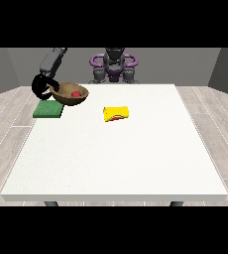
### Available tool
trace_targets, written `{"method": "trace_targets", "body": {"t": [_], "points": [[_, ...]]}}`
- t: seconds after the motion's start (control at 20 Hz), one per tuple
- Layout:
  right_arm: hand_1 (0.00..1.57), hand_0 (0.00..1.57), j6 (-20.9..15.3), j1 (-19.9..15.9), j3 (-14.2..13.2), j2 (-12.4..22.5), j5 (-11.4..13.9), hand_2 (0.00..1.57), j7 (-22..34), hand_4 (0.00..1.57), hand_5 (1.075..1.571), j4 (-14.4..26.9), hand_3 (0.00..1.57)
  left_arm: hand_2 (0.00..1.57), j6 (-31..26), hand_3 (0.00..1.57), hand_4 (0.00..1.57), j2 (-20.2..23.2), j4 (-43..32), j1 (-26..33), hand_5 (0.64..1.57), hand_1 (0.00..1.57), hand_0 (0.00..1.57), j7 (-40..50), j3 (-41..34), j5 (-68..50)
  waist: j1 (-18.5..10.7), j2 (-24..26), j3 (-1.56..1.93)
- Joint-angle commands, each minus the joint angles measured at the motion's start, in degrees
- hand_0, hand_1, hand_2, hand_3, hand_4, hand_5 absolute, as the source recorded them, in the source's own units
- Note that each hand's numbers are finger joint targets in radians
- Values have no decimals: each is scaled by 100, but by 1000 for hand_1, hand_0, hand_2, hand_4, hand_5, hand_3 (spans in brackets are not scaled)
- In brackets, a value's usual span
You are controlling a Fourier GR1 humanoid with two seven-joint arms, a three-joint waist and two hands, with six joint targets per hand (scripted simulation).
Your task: Pick the cup and pour the ball into the bowl, then pick the bowl and place it on the pad
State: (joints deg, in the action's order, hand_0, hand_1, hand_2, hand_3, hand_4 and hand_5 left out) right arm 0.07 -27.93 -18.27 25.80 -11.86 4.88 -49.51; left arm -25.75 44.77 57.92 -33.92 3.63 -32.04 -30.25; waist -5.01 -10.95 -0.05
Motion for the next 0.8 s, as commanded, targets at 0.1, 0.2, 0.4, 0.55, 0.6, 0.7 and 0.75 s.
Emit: {"method": "trace_targets", "body": {"t": [0.1,0.2,0.4,0.55,0.6,0.7,0.75], "points": [[1571,1571,468,-433,-308,919,15,1571,-330,996,1570,471,1431,0,74,0,695,43,181,-2,1564,0,0,-479,-79,83,-18,-617,9],[1571,1571,377,-487,-148,666,51,1571,-237,996,1570,321,1431,0,-156,0,703,294,-284,48,1560,0,0,-605,-154,123,132,-529,4],[1571,1571,505,-506,-343,731,-50,1571,-642,996,1570,637,1431,0,163,0,703,184,-187,103,1558,0,0,-875,-142,293,209,-789,8],[1571,1571,914,-480,-684,1090,-201,1571,-1303,996,1569,1172,338,0,218,0,669,195,274,135,1556,0,0,-917,-198,203,58,-1225,16],[1571,1571,806,-581,-747,1260,-100,1571,-1454,990,1570,1438,374,0,378,0,670,20,700,72,1559,0,0,-860,-98,176,-39,-1407,23],[1571,1571,1244,-535,-991,1468,-318,1571,-1807,975,1570,1723,0,0,215,0,670,451,627,-32,1559,0,0,-585,-451,-190,44,-1696,29],[1571,1571,954,-657,-848,1390,-69,1571,-2027,962,1571,1822,81,0,432,0,677,326,982,-80,1559,0,0,-482,-328,-158,-3,-1741,30]]}}
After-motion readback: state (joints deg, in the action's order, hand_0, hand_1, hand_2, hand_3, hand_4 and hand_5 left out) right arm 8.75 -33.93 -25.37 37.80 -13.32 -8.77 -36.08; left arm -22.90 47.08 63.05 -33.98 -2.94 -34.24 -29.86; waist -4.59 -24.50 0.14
